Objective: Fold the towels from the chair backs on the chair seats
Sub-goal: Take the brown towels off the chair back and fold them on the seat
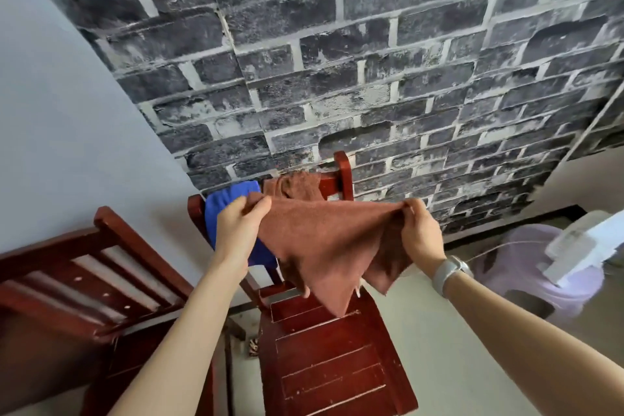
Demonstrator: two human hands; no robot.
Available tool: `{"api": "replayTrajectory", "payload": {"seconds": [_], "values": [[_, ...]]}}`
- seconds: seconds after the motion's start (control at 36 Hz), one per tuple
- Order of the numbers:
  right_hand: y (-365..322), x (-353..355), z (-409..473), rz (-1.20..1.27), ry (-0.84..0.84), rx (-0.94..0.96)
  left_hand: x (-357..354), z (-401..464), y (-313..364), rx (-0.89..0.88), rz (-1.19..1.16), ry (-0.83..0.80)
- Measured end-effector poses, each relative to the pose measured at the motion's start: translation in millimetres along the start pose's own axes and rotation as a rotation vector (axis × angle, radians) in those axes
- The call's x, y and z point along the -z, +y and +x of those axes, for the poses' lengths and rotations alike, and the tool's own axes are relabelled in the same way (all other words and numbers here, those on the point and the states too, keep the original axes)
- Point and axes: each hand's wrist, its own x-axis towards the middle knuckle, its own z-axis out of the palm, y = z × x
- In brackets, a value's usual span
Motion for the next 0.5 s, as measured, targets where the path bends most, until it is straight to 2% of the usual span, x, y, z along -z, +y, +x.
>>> {"api": "replayTrajectory", "payload": {"seconds": [0.11, 0.19, 0.28, 0.36, 0.44, 0.5], "values": [[-12, 7, 7, 0.029, 0.006, 0.104, 10, -7, -18, -0.089, 0.135, 0.004], [-30, 14, 6, 0.114, -0.138, 0.264, 8, -12, -22, -0.096, 0.152, -0.046], [-56, 23, 4, 0.128, -0.374, 0.407, 2, -18, -22, -0.127, 0.111, -0.237], [-79, 29, 1, 0.189, -0.518, 0.476, -13, -26, -16, -0.219, 0.241, -0.457], [-95, 32, -3, 0.291, -0.557, 0.48, -34, -33, -13, -0.347, 0.272, -0.434], [-96, 33, -4, 0.299, -0.499, 0.471, -47, -35, -13, -0.413, 0.25, -0.352]]}}
